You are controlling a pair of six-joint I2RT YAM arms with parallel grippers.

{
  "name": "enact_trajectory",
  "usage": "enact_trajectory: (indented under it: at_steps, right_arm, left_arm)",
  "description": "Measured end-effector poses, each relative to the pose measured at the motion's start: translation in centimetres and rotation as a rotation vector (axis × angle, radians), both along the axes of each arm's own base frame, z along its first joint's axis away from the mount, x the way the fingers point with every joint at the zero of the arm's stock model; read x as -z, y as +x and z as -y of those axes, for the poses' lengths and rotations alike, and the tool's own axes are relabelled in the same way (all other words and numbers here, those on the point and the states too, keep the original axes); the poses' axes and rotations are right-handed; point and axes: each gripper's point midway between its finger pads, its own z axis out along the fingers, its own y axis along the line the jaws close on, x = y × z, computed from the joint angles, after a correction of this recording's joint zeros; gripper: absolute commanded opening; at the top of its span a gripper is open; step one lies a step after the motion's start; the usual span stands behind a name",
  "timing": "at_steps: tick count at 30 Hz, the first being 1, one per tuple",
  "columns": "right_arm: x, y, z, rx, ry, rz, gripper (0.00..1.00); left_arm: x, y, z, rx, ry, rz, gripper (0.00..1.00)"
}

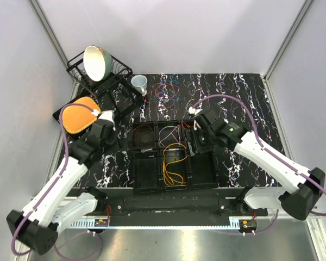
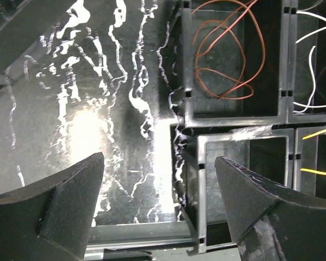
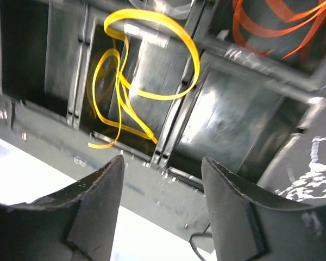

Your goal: Untangle the cables

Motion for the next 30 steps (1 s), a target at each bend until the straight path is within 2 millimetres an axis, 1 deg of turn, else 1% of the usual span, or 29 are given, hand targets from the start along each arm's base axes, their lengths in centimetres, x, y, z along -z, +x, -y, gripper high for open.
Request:
enact_trajectory:
  at_steps: [2, 4, 7, 11, 13, 14, 16, 17, 18, 19, 20, 22, 23, 26, 27, 30]
  right_arm:
    - [-1.1, 0.7, 0.4, 0.025, 0.003, 0.057, 0.66]
    - [-1.8, 1.5, 0.7, 0.056, 0.007, 0.102, 0.66]
    - [-1.9, 2.4, 0.7, 0.099, 0.018, 0.130, 0.66]
    - [-1.2, 3.4, 0.5, 0.150, 0.035, 0.145, 0.67]
    - [-0.9, 3.7, 0.5, 0.169, 0.041, 0.147, 0.67]
    - [-0.7, 3.8, 0.4, 0.176, 0.048, 0.146, 0.66]
    - [-0.6, 3.9, 0.2, 0.186, 0.061, 0.145, 0.66]
    - [-0.5, 3.9, 0.1, 0.188, 0.068, 0.141, 0.66]
    - [-0.4, 3.8, 0.0, 0.189, 0.073, 0.137, 0.66]
    - [-0.3, 3.8, -0.1, 0.190, 0.081, 0.133, 0.66]
    - [-0.3, 3.7, -0.2, 0.191, 0.086, 0.129, 0.67]
    - [-0.4, 3.6, -0.2, 0.196, 0.098, 0.131, 0.66]
    - [-0.6, 3.5, -0.1, 0.197, 0.107, 0.134, 0.66]
    - [-1.5, 3.1, -0.1, 0.196, 0.144, 0.145, 0.66]
    - [-1.8, 3.0, -0.1, 0.198, 0.155, 0.152, 0.66]
    - [-2.3, 2.9, -0.4, 0.193, 0.186, 0.155, 0.65]
  left_arm:
    - [0.0, 0.7, 0.6, 0.004, -0.002, -0.019, 0.84]
    - [-0.4, 1.8, 1.7, 0.016, -0.001, -0.029, 0.84]
    - [-1.8, 4.0, 4.5, 0.061, -0.007, -0.017, 0.83]
    - [-3.5, 8.5, 8.9, 0.103, -0.017, 0.021, 0.83]
    - [-3.8, 10.7, 10.7, 0.118, -0.016, 0.030, 0.82]
    - [-3.9, 12.4, 12.0, 0.128, -0.016, 0.044, 0.82]
    - [-3.4, 15.0, 13.6, 0.140, 0.004, 0.053, 0.82]
    - [-3.2, 17.0, 14.6, 0.150, 0.017, 0.067, 0.82]
    - [-2.9, 18.1, 15.3, 0.157, 0.025, 0.076, 0.82]
    - [-2.2, 19.5, 16.0, 0.173, 0.054, 0.070, 0.82]
    - [-1.7, 21.6, 17.1, 0.192, 0.074, 0.084, 0.82]
    - [-0.4, 24.0, 18.1, 0.217, 0.106, 0.091, 0.79]
    - [0.3, 25.5, 18.8, 0.237, 0.128, 0.100, 0.77]
    - [2.5, 28.7, 19.6, 0.277, 0.180, 0.106, 0.75]
    - [3.3, 29.8, 19.6, 0.286, 0.195, 0.109, 0.73]
    - [5.1, 32.3, 18.9, 0.292, 0.219, 0.108, 0.72]
